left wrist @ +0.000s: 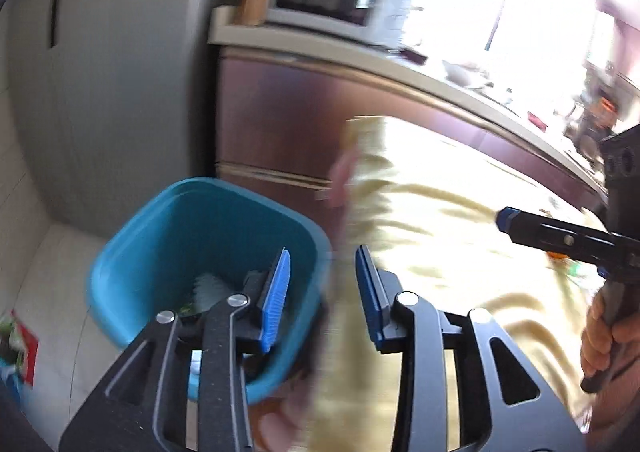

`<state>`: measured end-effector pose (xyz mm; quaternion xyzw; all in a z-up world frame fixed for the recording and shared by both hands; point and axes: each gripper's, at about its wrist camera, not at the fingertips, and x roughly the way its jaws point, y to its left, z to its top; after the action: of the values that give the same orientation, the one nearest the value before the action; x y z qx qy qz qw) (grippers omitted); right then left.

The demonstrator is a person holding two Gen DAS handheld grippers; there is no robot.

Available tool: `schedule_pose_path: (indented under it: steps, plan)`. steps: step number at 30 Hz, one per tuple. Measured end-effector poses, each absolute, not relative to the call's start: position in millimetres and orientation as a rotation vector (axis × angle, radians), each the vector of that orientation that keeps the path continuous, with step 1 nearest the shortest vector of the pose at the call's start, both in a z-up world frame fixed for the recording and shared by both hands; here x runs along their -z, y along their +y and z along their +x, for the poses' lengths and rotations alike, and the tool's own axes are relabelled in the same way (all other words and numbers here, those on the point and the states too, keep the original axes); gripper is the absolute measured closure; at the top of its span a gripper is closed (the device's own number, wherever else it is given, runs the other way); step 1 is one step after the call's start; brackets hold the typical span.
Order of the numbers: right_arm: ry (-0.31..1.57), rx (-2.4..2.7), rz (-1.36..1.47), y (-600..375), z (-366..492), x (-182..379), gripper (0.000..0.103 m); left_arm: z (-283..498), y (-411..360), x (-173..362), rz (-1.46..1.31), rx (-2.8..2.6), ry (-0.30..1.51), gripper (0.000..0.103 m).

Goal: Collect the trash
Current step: 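Grasp the clear green wrapper with the left tool while the right tool grasps the blue-dotted paper cup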

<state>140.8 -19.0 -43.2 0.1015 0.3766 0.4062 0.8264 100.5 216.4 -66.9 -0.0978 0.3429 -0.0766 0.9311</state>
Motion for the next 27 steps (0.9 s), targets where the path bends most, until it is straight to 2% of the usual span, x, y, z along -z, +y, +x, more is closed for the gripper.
schedule_pose_path:
  steps: [10,16,21,25,27]
  plan:
    - [0.693,-0.583,0.259,-147.7,98.7,29.5,0.072,99.8,101.0,57.0,-0.11,0.432,0.722,0.063]
    - [0.69,-0.404,0.335,-223.3,86.0,45.8,0.071,101.7,25.8,55.8,-0.087,0.596,0.764,0.06]
    - [0.725,-0.335,0.398,-262.7,85.0,66.7,0.071,102.4,-29.6,56.5,-0.077,0.706,0.796,0.049]
    - [0.725,-0.319,0.427,-275.3,83.3,76.6,0.071,109.2,-56.6,63.8,-0.085,0.754,0.852,0.046]
    - [0.715,-0.317,0.436,-281.4,79.2,78.1,0.071,114.1,-70.6,69.4,-0.083,0.757,0.885,0.04]
